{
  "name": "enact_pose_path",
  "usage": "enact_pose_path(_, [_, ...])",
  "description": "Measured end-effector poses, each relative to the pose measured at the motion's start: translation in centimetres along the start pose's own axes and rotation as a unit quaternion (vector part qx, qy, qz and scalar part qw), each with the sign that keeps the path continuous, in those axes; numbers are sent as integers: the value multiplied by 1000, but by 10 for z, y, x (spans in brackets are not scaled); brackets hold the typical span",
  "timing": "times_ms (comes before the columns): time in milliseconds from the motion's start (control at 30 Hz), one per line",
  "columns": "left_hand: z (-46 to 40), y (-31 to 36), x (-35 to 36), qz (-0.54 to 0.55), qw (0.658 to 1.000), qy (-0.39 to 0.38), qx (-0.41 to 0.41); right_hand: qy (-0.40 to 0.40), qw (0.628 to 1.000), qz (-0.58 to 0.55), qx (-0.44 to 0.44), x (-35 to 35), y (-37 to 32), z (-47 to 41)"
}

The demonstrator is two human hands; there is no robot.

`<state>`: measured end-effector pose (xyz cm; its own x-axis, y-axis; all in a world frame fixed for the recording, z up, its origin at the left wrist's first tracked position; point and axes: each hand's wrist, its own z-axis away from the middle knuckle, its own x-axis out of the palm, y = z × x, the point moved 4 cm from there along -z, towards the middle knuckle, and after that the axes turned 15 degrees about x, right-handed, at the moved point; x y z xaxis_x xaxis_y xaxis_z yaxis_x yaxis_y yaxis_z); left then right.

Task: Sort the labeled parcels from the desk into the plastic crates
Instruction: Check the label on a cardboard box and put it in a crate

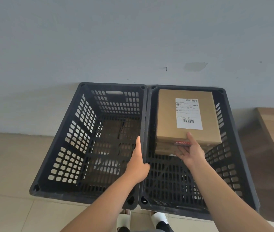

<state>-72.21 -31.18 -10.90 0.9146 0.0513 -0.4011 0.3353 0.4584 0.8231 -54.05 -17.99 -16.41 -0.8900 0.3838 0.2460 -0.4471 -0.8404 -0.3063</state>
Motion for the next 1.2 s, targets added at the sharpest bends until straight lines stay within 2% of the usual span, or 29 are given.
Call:
enact_pose_path(200, [6,3,-11,-8,999,-41,20,-4,1000,12,12,-1,1,8])
enact_pose_path(567, [27,18,-26,142,988,62,25,-64,997,-11,52,-5,8,45])
enact_pose_path(833, [61,37,-32,182,975,114,59,-111,991,-21,64,-20,26,85])
enact_pose_path(1033, [76,69,-22,173,975,73,120,-113,993,-25,16,-44,34,130])
enact_pose_path(1200, [83,92,3,174,971,-12,161,-84,993,-50,-57,-75,38,175])
